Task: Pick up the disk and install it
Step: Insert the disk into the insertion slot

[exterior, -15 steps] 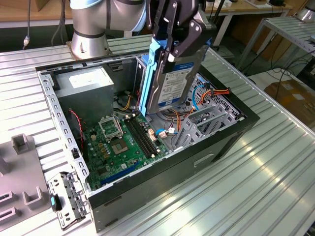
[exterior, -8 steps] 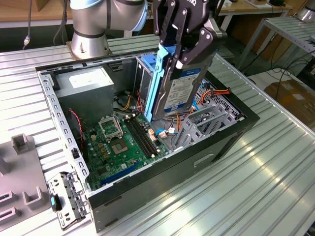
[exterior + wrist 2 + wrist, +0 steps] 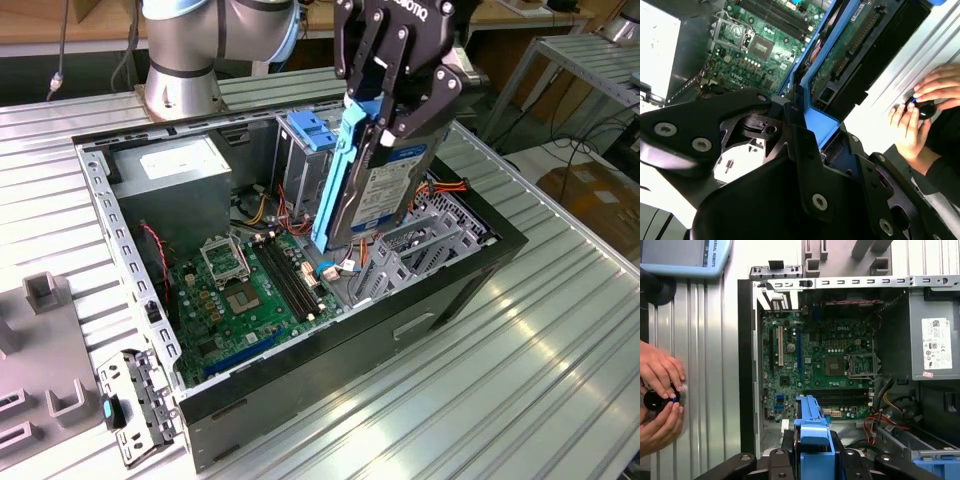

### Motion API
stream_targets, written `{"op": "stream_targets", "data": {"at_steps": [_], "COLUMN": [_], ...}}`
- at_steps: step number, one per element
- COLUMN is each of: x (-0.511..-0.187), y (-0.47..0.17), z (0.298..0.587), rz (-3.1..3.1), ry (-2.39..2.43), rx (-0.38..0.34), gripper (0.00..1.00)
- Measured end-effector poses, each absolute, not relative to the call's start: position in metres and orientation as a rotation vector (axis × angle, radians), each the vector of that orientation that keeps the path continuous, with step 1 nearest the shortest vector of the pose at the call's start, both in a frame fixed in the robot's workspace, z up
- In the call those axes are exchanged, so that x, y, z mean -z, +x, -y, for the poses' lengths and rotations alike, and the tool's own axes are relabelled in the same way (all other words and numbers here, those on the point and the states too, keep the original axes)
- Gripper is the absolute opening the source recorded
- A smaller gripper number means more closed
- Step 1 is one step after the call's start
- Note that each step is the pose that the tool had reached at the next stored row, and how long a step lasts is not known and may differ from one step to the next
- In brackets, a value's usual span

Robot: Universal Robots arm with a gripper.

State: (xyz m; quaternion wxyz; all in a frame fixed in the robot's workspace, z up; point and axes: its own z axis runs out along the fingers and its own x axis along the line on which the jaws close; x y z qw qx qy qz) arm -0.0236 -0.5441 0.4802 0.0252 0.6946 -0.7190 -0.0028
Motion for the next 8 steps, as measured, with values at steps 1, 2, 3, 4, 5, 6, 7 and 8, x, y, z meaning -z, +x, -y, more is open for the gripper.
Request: {"op": "stream_targets", "data": {"at_steps": [1,2,3,4,5,6,7,8], "x": [-0.480,-0.480,-0.480,-0.480,-0.480,-0.480,-0.480,-0.480], "y": [-0.018,-0.011,-0.007,-0.005,-0.004,-0.004,-0.004,-0.003], "z": [0.544,0.545,0.545,0.545,0.545,0.545,0.545,0.545], "rz": [2.223,2.223,2.223,2.223,2.223,2.223,2.223,2.223], "ry": [2.148,2.148,2.148,2.148,2.148,2.148,2.148,2.148], "rx": [0.009,0.009,0.009,0.009,0.009,0.009,0.009,0.009], "gripper": [0.37,0.37,0.37,0.37,0.37,0.37,0.37,0.37]}}
